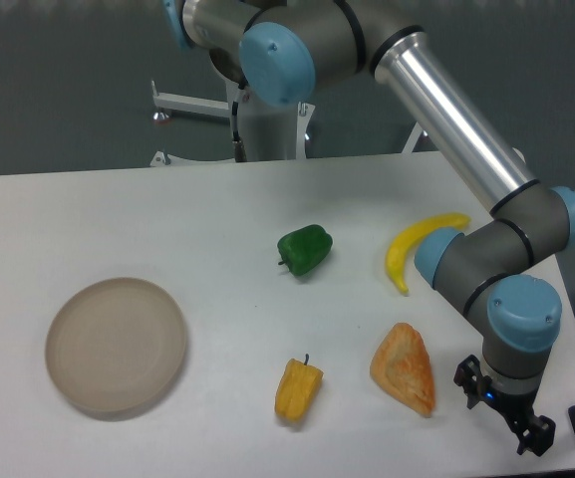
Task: Pick up the green pepper from the table
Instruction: 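Move the gripper over the green bell pepper and lower it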
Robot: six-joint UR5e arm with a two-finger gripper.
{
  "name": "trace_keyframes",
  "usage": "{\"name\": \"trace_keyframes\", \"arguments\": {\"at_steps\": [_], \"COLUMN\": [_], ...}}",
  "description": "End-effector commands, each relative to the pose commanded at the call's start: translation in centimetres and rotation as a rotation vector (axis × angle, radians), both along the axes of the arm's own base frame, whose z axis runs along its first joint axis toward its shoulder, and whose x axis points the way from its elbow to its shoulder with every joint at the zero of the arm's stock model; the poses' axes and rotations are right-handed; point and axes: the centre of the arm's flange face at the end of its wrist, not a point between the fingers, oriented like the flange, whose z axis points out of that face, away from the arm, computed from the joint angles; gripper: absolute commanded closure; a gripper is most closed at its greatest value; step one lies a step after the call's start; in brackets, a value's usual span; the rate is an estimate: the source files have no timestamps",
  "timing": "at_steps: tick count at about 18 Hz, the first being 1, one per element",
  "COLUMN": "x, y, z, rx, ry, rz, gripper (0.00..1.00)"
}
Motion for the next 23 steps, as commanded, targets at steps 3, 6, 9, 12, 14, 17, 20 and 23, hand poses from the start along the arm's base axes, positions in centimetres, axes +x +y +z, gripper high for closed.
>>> {"name": "trace_keyframes", "arguments": {"at_steps": [3,6,9,12,14,17,20,23], "x": [0.1,0.5,1.6,3.6,4.9,7.3,9.6,12.3], "y": [-0.1,-0.3,-1.0,-2.5,-4.0,-6.4,-8.7,-11.2], "z": [0.1,0.8,1.6,2.7,3.6,4.9,6.4,6.9], "rx": [-0.001,0.0,0.002,-0.006,-0.006,0.009,0.028,0.039], "ry": [-0.004,-0.006,-0.051,-0.122,-0.159,-0.229,-0.286,-0.373], "rz": [0.001,0.002,0.016,0.028,0.034,0.056,0.109,0.168], "gripper": [0.0,0.0,0.0,0.0,0.0,0.0,0.0,0.0]}}
